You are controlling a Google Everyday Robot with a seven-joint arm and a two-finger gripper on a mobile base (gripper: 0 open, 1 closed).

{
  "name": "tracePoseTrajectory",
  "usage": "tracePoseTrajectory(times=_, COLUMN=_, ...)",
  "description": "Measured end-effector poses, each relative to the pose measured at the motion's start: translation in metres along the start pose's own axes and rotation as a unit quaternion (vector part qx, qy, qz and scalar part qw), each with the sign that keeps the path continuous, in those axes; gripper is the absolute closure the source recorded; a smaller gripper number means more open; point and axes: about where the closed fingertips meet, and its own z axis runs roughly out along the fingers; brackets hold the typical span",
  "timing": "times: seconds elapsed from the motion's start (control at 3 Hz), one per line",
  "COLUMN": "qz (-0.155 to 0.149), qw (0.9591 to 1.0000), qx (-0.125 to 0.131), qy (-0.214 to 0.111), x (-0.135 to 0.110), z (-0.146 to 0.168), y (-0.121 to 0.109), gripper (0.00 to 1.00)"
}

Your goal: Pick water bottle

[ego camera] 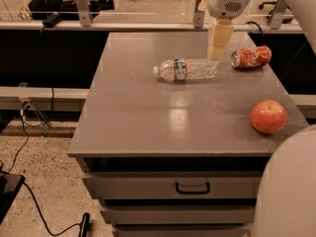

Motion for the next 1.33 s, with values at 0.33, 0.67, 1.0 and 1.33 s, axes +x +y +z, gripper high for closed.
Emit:
tracePoseTrajectory(times=0.33, qz=0.006, qw=0.9997, qx=-0.019, qy=-0.013, x=-0.005, z=0.036, y=0.005, gripper=0.00)
tracePoseTrajectory(times=0.67, qz=0.018, qw=0.9991, qx=-0.034, qy=-0.019, x=-0.006, z=0.069, y=0.013, gripper=0.00)
tracePoseTrajectory(times=1.0, qz=0.030, qw=0.9980, qx=-0.051, qy=-0.025, x=-0.004, z=0.095, y=0.021, gripper=0.00)
tracePoseTrajectory(times=1.33, qz=0.030, qw=0.9965, qx=-0.072, qy=-0.032, x=-0.006, z=0.114, y=0.030, gripper=0.18)
